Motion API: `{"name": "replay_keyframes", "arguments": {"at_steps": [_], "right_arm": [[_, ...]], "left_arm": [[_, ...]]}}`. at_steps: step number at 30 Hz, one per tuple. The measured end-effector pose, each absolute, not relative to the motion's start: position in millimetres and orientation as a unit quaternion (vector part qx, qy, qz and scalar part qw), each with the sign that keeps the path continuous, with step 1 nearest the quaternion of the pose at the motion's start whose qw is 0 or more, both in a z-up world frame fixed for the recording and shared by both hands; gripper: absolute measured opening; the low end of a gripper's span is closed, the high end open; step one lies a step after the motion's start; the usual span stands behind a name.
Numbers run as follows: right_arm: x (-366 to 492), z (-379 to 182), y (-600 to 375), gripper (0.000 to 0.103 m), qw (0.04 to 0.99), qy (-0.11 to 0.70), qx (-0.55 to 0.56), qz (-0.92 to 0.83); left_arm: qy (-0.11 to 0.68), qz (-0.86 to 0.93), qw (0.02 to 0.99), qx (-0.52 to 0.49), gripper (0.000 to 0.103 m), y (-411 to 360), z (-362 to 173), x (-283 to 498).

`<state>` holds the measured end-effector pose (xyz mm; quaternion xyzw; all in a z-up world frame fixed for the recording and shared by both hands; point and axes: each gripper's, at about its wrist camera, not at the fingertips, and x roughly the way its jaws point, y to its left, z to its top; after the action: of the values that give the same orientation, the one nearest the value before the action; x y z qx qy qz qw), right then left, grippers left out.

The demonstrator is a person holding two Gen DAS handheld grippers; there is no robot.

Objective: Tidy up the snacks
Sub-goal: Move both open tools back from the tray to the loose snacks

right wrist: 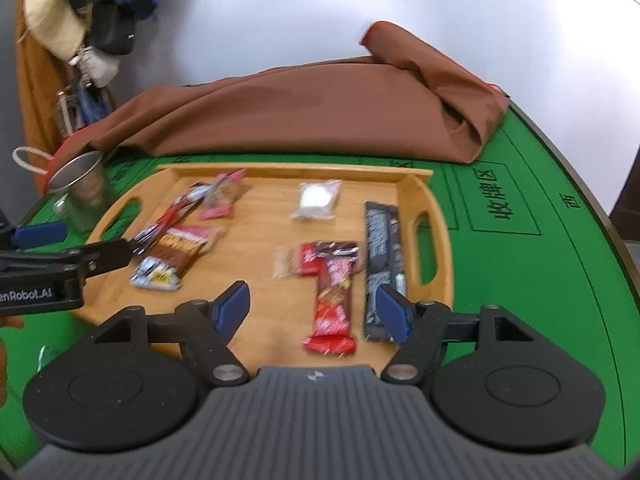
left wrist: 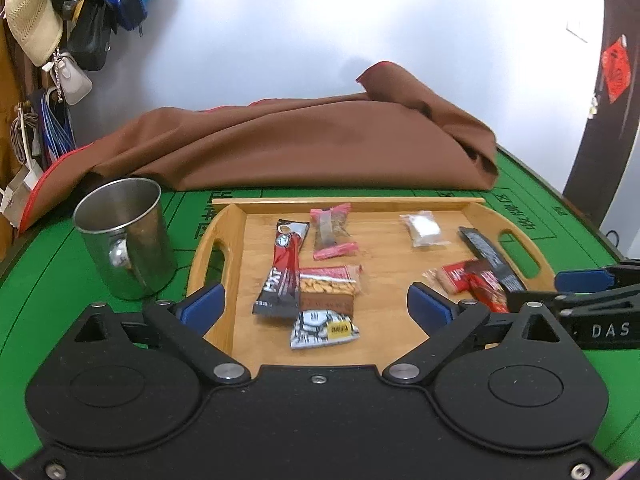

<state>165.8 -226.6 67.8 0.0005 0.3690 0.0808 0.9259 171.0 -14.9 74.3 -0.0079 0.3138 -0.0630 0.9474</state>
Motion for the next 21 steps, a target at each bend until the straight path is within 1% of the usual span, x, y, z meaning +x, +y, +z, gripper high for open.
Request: {"name": "replay_keyframes", "arguments": {"at_steps": [7,21], "right_arm": [[138,63,-215,0.086,0.923,0.369,-0.014,0.111],[111,39,-205,0.089,0.912,0.389,-0.024,0.128]], "left_arm": [[0.309,-0.072,0.948,0.002,0.099,-12,68,137],[0.342,-0.082,0.936,0.012,0.099,5,36,93]]}}
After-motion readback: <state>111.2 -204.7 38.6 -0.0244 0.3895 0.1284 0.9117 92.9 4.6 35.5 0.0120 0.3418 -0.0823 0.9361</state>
